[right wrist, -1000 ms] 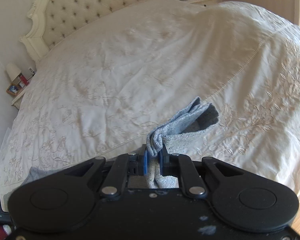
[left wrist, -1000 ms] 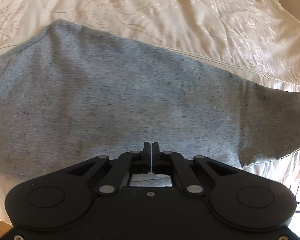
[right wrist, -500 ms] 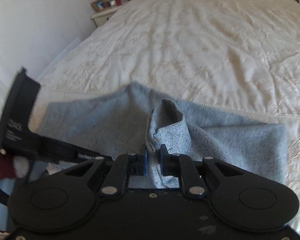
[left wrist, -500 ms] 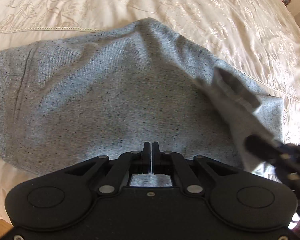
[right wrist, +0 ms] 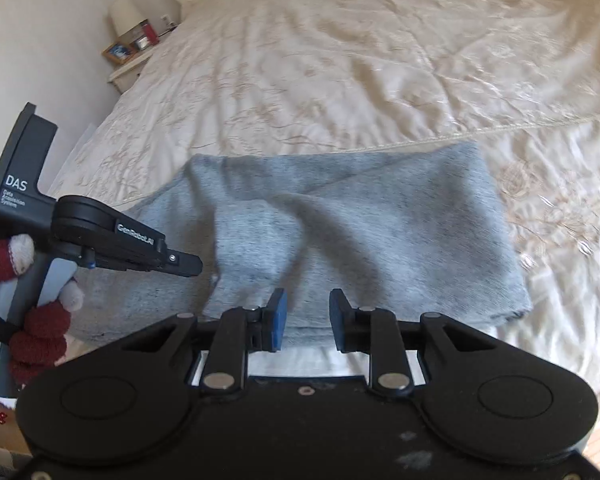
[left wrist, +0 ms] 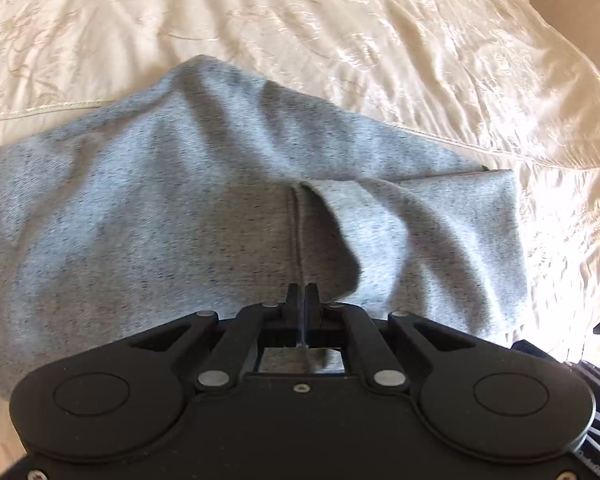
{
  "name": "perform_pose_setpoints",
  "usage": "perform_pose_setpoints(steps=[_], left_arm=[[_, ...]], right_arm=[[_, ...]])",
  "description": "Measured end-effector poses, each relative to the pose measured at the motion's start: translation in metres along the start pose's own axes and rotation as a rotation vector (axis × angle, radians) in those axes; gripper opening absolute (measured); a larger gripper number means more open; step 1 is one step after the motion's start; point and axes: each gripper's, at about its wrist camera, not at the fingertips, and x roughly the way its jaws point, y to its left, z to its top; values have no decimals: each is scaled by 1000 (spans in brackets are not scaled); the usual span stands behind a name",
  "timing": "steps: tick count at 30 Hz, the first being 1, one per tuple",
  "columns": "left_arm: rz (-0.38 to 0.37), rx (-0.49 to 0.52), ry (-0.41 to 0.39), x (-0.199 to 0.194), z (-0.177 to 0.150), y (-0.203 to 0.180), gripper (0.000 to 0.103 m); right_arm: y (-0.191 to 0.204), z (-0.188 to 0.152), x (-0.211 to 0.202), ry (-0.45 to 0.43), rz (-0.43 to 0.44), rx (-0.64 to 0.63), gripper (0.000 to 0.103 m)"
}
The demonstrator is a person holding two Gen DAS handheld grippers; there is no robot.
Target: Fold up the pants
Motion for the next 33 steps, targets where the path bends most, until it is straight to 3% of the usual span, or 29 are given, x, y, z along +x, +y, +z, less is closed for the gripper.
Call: perform_pose_setpoints(steps=[3,6,8,10,11,13,14,17,22,26,30,33], left_arm=[[-32,44,2,6,3,-18,7],[-48,115,-29,7,0,-40,18],[-59,178,-42,8,-4,-53,18],[-13,232,-21,18,-8,-60,29],[44,243,-1,27,-9,-60,29],[182,194,63,46,-8,-49,29],[207,132,82,50,-7,-38,29],[178,-15,101,43,-2,-10,30],[282,41,84,30,-2,-5,29],[264,65,36,5,-6,-9,29],[239,147,-26,-16,-7,-27,29],[187,192,-54,-18,-4,-47,29]], right_arm=[[-24,-10,-3,5,-77,83,27],[-41,-21,-2,16,-133,137,26],[-51,-27,1,18,-155,155,22],[-58,-28,7,19,-173,174,16],[-61,-29,9,21,-179,186,13],[-70,-29,13,17,-191,226,13],[-74,-29,14,9,-192,247,13],[-86,-26,17,-25,-172,323,13],[-101,-22,36,-18,-155,403,12],[-114,-15,47,-44,-194,442,8],[-141,-20,46,-62,-257,626,6],[-142,-24,37,-60,-252,604,7]])
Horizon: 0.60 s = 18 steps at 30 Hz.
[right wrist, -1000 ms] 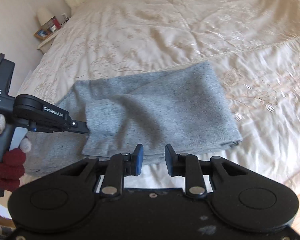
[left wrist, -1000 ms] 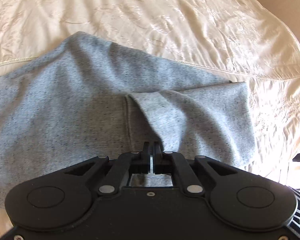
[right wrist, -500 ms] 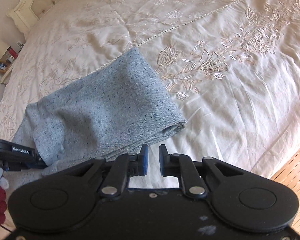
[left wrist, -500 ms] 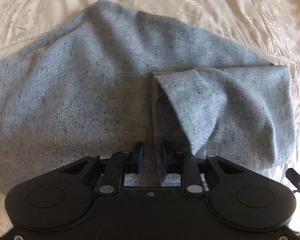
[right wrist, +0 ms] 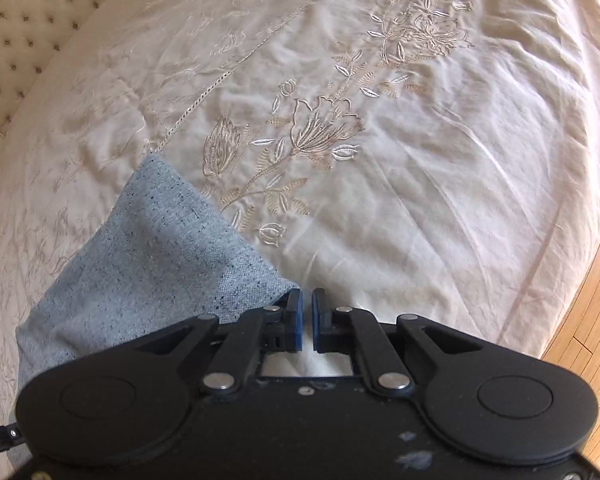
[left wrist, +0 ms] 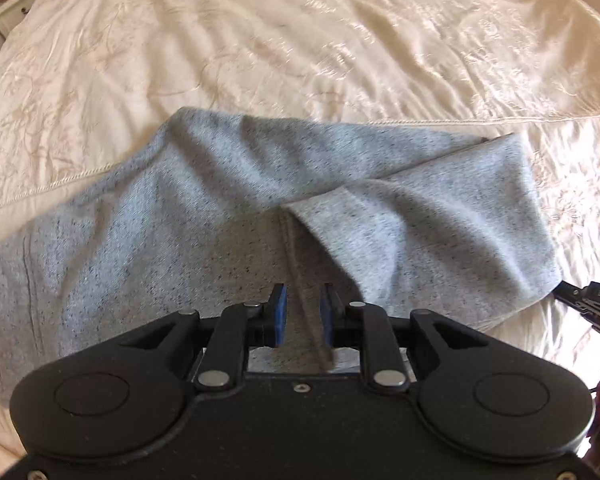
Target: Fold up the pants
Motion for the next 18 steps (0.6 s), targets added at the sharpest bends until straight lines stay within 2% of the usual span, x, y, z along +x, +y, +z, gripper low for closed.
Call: perform_pose_setpoints(steps=[3,7,8,11,12,14,18], left_arm=[[-64,18,-3,9,12,-14,29],[-109,27,-6,32,24,-26,30],[-101,19,10,40,24,-25,31],[25,-36,105,63,20,-12,34],[39,-68,130,68,18,-2,34],[31,-144,133,66,12,22,34],[103,-186,115,57,5,54,32]], right_arm=[[0,-1,-14,-16,3,-41,7],[7,1,-38,-63,14,-96,8],[11,2,-42,-70,22,-115,8],[29,6,-45,-82,43,-194,11],[38,8,-47,-89,56,-235,11],[56,7,-45,-99,67,-320,15],[89,-3,-27,-93,110,-474,21]])
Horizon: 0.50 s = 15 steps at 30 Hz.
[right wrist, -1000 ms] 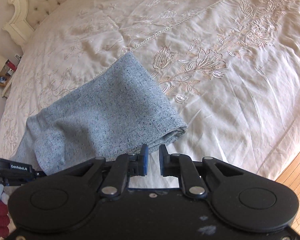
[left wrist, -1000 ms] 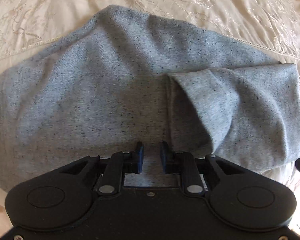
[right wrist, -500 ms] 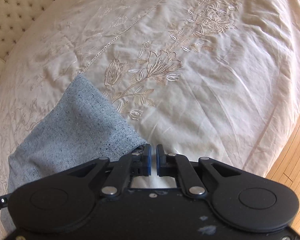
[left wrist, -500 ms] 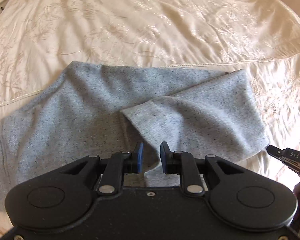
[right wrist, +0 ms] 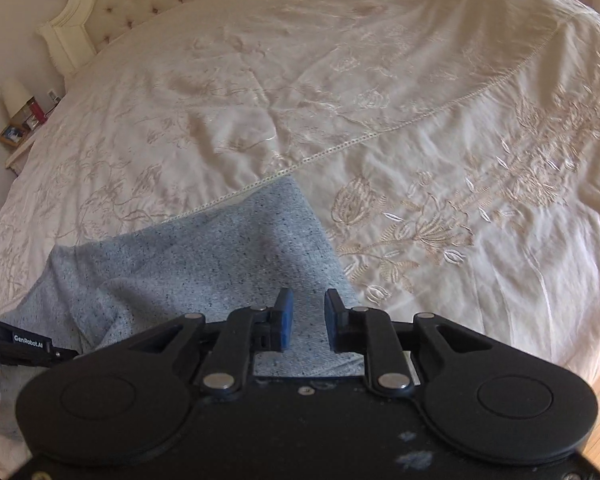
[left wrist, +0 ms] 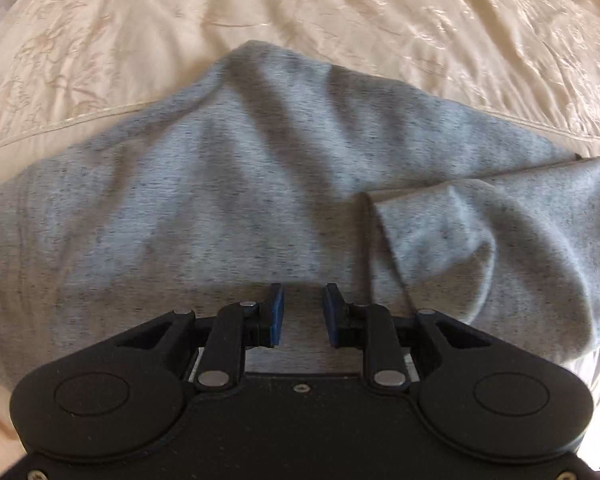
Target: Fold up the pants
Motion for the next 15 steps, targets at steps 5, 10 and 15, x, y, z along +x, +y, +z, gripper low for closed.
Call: perform_pose_setpoints(steps=[5,10,15], left_arm=[[-26,-50,-23,-16,-2,24,32],[-78,-57,-47,-31,-6,29,32],[-137,-25,-78,-41,-7,23,32]], right_arm=[[43,-17,40,215,160,-115,22],[95,-33,25,225,261,-356,22],[100,-6,16,141,266,-274,22]])
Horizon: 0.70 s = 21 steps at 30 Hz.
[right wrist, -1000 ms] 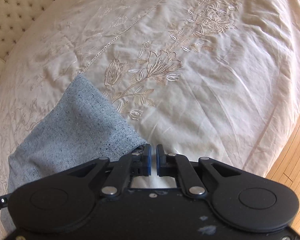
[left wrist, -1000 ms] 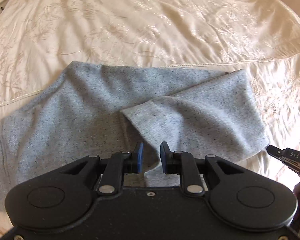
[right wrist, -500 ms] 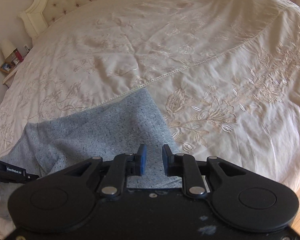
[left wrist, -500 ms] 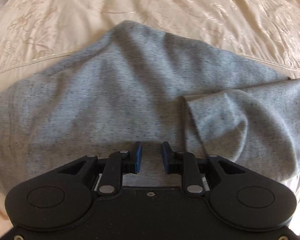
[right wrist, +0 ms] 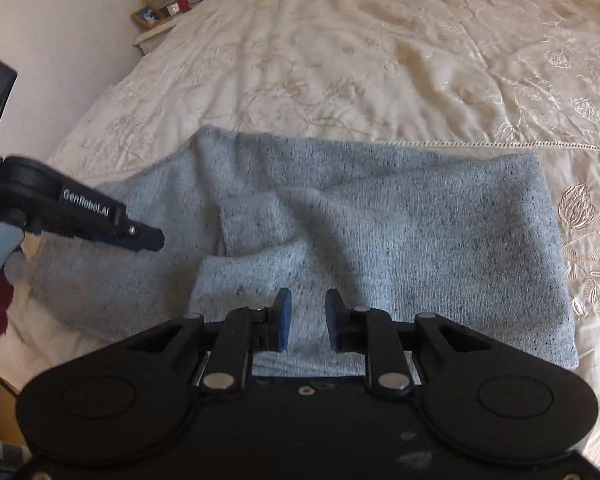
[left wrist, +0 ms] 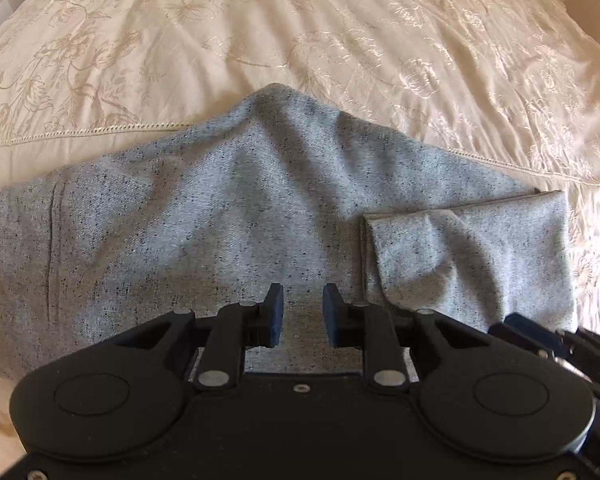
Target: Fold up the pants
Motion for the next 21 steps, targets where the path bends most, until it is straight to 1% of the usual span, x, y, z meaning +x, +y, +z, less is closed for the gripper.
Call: perform_pose_setpoints(steps=[2,3,4,6,7,8,9,10,12,13,15,19,21], left_arm=[[-24,25,9,1,-1,-6,32],[-27,33,12,1,-2,-9,32],[-30,34,12,2,-3,-11,32],[-40,25,16,2,-5,-12,32],[-45,20,19,2,-6,-12,32],[-46,18,21,2,-6,-12,32],[-44,19,23,2,-7,-13,32],[-41,23,21,1,-6,-13,32],[-45,28,5,-2,-5,-17,32],[-51,28,-1,-4,-5,-19,31],[-76,35,-10,-5,-3,-28,30],[-133,63,-12,3,0,-54,30],[-140,80,-3,12,-2,-68,30]], right_arm=[[-3,9,8,-5,-57,10,22],[-5,12,15,4,-92,12,22],[-7,14,25,28,-106,20,22],[-9,12,44,109,-72,18,22],[-5,6,53,167,-28,-3,22],[0,3,58,192,5,-25,22],[7,-2,59,190,33,-49,22],[10,-2,56,184,61,-45,22],[7,0,46,167,135,7,22],[5,2,40,152,148,27,22],[-1,5,27,128,125,40,22],[-27,15,10,81,67,73,22],[-43,19,7,76,48,82,22]])
